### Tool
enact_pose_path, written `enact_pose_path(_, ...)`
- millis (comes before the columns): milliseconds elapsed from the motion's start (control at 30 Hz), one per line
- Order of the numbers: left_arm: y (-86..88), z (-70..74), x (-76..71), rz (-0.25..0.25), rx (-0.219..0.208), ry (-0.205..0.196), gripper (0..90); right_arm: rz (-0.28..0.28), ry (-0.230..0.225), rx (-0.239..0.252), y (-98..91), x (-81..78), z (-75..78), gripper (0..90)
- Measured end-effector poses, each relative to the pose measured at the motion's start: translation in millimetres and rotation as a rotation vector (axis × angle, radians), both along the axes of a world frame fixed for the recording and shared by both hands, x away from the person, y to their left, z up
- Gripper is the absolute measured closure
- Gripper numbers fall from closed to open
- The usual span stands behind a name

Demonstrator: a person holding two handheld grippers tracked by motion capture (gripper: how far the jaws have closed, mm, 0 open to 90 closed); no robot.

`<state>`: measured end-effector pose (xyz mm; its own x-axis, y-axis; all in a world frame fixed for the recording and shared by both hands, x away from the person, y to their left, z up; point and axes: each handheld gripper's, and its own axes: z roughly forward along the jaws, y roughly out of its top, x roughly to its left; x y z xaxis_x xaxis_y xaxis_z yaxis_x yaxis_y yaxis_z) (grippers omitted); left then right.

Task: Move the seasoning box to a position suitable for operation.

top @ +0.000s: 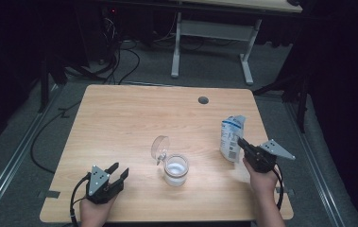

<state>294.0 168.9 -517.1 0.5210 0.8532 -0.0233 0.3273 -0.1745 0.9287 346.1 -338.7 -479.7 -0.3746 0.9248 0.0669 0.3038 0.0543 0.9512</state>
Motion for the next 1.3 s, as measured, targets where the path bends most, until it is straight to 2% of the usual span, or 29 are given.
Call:
enact_pose_path(200,-0.6,-0.3,0.7,-0.009,0.0,0.003,53.9,-0.025,-0.011,-0.022,-4.6,-6.9,-4.9,89.7)
enact_pose_path(600,-2.6,-1.0,2.2,-0.032,0.003,0.009,53.9,-0.03,0.003,-0.055,-4.5,-21.9,-9.2,88.7)
enact_pose_path(1300,-3.4,-1.2,2.9,-0.035,0.005,0.012,53.9,-0.029,0.016,-0.06,-1.0,-19.7,-11.7,79.6)
